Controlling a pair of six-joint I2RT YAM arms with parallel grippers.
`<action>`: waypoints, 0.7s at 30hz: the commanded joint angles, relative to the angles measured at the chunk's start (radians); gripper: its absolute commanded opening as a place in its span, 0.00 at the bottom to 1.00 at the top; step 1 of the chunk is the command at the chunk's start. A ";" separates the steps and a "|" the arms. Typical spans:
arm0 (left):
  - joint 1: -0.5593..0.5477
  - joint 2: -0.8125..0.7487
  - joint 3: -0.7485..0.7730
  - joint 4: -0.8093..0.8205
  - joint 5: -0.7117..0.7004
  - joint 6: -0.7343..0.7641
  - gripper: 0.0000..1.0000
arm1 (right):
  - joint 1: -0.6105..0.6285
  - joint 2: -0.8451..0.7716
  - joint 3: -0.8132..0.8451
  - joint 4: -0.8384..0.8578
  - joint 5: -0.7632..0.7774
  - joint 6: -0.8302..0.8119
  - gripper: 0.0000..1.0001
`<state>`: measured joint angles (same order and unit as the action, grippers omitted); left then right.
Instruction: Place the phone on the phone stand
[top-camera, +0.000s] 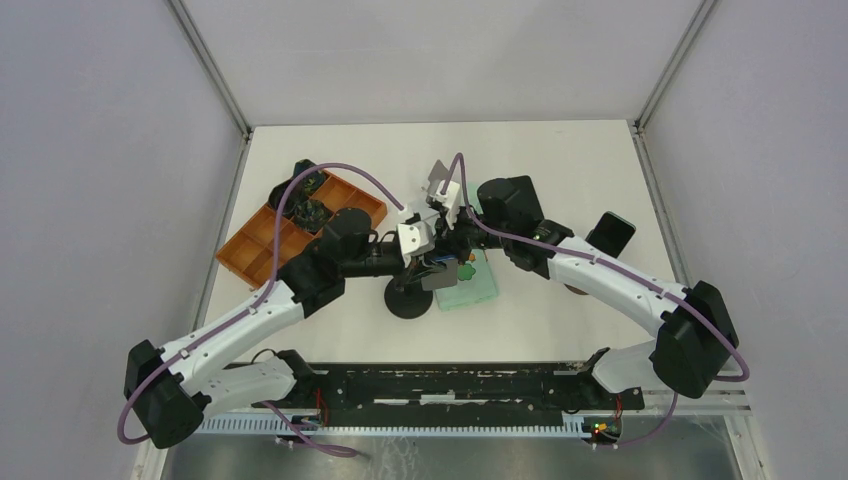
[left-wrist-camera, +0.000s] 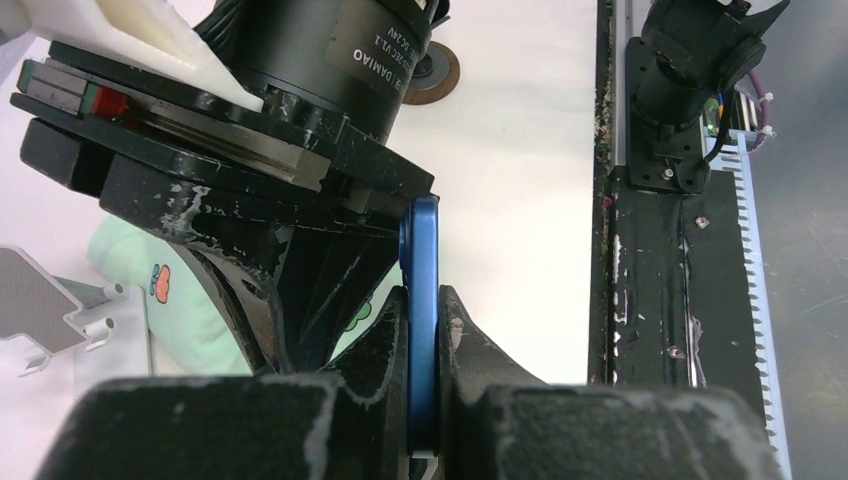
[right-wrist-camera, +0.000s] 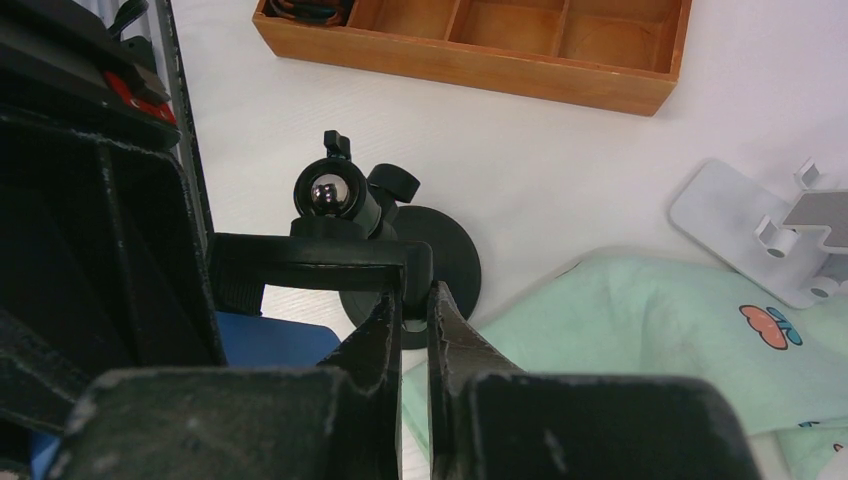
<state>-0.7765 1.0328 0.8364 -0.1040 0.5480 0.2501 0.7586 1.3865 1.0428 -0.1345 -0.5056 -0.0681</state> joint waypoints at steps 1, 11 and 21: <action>0.033 0.014 0.024 0.166 -0.036 0.079 0.02 | 0.018 -0.053 -0.003 0.059 -0.124 0.051 0.00; 0.071 0.028 0.042 0.149 -0.024 0.102 0.02 | 0.016 -0.058 -0.013 0.061 -0.140 0.042 0.00; 0.100 0.060 0.113 0.068 0.003 0.141 0.02 | 0.017 -0.055 -0.004 0.047 -0.151 0.023 0.00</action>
<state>-0.7181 1.0798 0.8600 -0.1173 0.6563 0.2966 0.7483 1.3808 1.0241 -0.1074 -0.5243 -0.0692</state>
